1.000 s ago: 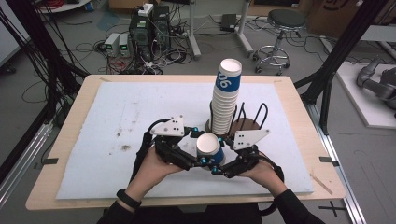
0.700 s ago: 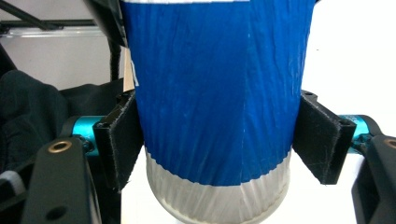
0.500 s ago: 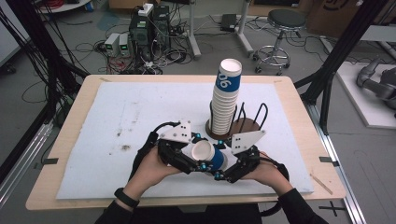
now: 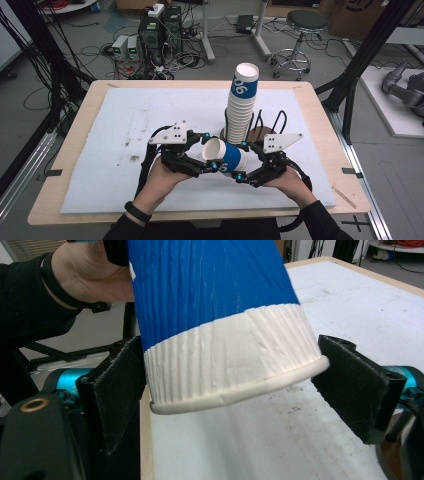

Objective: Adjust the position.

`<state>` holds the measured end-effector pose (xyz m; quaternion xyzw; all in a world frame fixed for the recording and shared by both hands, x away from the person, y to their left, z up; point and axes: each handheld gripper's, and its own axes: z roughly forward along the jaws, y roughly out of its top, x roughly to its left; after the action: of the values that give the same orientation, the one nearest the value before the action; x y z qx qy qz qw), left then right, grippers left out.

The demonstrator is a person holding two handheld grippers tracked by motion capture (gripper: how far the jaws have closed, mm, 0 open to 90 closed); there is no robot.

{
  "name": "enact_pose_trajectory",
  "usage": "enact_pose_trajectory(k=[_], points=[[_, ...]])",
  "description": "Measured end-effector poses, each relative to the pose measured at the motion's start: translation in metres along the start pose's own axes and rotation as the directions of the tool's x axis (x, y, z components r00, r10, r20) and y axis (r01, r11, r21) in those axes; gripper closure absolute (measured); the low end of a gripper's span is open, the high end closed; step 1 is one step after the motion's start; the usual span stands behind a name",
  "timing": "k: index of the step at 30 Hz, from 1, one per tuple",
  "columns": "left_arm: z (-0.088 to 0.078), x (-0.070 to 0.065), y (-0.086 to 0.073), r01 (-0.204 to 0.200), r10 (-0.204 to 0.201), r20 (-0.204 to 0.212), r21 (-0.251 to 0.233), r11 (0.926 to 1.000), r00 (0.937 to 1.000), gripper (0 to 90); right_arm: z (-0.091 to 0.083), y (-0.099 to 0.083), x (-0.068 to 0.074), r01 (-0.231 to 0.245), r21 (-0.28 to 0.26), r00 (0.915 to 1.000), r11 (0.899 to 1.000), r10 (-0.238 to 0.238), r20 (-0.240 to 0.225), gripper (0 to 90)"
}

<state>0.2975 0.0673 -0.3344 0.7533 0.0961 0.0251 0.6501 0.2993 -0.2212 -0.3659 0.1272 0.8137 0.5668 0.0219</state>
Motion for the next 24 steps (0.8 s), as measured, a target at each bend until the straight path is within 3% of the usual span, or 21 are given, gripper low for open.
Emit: enact_pose_trajectory(k=[6,13,15,17,18,19,24], points=[[0.0,0.003,-0.005,0.028,-0.027,0.007,-0.037,0.9989,0.9996,29.9,0.001,0.0,-0.001,0.001,-0.008,0.9999,1.0,-0.001,-0.01,16.1],[-0.001,0.003,0.0,0.052,-0.053,0.013,0.047,0.9975,0.9985,28.3,-0.002,0.001,-0.001,0.049,0.017,0.9987,0.999,-0.049,-0.012,20.3],[0.002,0.002,0.003,0.055,-0.057,0.011,0.13,0.99,0.9983,26.0,-0.003,0.002,0.0,0.062,0.028,0.998,0.998,-0.062,-0.014,21.6],[0.004,0.001,0.005,0.047,-0.048,0.001,0.18,0.9826,0.9989,25.4,-0.004,0.002,0.0,0.083,0.052,0.9965,0.995,-0.083,-0.008,22.4],[0.004,0.001,0.005,0.047,-0.048,0.001,0.18,0.9826,0.9989,25.3,-0.004,0.003,0.001,0.094,0.062,0.9956,0.994,-0.093,-0.008,22.5],[0.006,-0.002,0.006,0.031,-0.031,-0.002,0.22,0.975,0.9995,24.7,-0.005,0.003,0.001,0.1,0.072,0.995,0.992,-0.1,-0.008,22.5],[0.01,-0.004,0.006,-0.017,0.021,-0.009,0.308,0.9513,0.9997,26.9,-0.004,0.004,0.002,0.123,0.118,0.9924,0.985,-0.123,-0.009,22.5]])
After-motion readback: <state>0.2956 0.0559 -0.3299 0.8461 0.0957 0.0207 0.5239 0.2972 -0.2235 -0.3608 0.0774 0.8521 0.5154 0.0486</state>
